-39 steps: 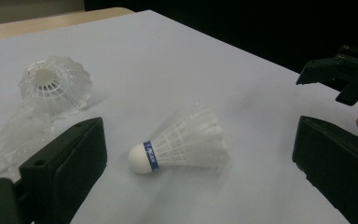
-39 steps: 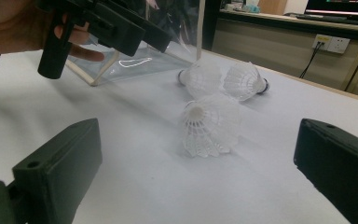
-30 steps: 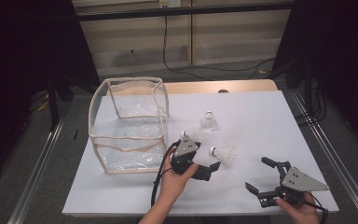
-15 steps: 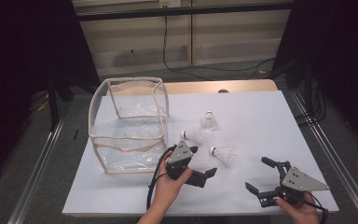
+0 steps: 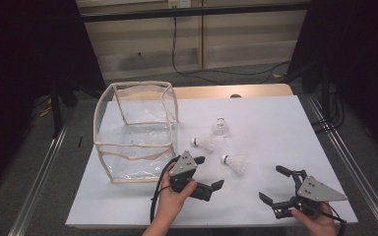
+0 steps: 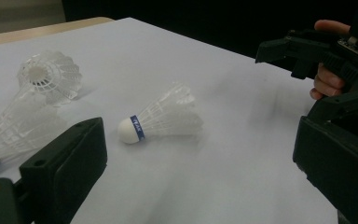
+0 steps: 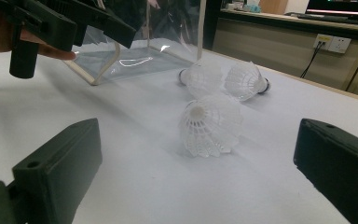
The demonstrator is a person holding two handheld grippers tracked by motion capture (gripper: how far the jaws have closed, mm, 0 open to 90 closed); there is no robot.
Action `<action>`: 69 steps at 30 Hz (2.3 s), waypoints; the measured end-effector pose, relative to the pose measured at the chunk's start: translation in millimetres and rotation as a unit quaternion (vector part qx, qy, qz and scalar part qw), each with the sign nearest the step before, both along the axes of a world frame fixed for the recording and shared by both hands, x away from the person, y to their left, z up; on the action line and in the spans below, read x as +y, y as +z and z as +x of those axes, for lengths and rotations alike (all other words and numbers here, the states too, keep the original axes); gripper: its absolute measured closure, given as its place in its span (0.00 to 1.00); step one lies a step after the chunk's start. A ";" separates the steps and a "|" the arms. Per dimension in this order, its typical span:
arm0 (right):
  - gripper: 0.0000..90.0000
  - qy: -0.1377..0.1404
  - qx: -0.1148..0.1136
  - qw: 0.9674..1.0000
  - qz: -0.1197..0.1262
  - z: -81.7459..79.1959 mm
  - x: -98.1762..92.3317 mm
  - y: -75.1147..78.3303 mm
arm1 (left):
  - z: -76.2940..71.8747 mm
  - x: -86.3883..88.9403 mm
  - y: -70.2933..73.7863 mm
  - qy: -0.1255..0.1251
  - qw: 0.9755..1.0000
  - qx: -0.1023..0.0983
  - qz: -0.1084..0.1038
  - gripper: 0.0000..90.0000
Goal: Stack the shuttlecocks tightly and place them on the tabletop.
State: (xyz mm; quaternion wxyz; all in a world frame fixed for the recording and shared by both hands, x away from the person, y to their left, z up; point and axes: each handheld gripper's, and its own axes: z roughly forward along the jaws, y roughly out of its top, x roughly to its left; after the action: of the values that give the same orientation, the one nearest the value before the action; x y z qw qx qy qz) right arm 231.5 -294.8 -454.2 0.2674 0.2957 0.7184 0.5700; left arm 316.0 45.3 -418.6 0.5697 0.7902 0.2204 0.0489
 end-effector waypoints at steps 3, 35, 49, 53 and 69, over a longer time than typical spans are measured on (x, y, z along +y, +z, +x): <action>0.00 0.000 -0.002 1.000 0.000 0.3 -0.3 -0.1 | -1.7 4.1 0.5 -0.001 1.000 -0.001 -0.002 0.03; 0.01 -0.005 0.001 1.000 0.008 0.8 -2.2 0.9 | -7.6 44.0 -2.1 0.009 0.999 -0.022 -0.021 0.03; 0.01 -0.011 0.005 1.000 0.018 2.2 -4.3 1.8 | -9.1 64.4 -3.4 0.018 0.999 -0.032 -0.034 0.03; 0.01 -0.012 0.005 1.000 0.019 2.5 -4.1 2.0 | -9.8 69.7 -4.4 0.018 0.999 -0.037 -0.035 0.03; 0.01 -0.009 0.005 1.000 0.019 2.8 -3.0 2.1 | -9.3 92.3 -6.2 0.035 0.998 -0.038 -0.044 0.03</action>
State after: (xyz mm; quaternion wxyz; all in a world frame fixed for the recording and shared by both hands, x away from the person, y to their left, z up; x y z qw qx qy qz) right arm 234.3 -297.8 -452.1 0.2633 0.3100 0.7058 0.5800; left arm 306.6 137.6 -424.8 0.6102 0.7534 0.2283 0.0894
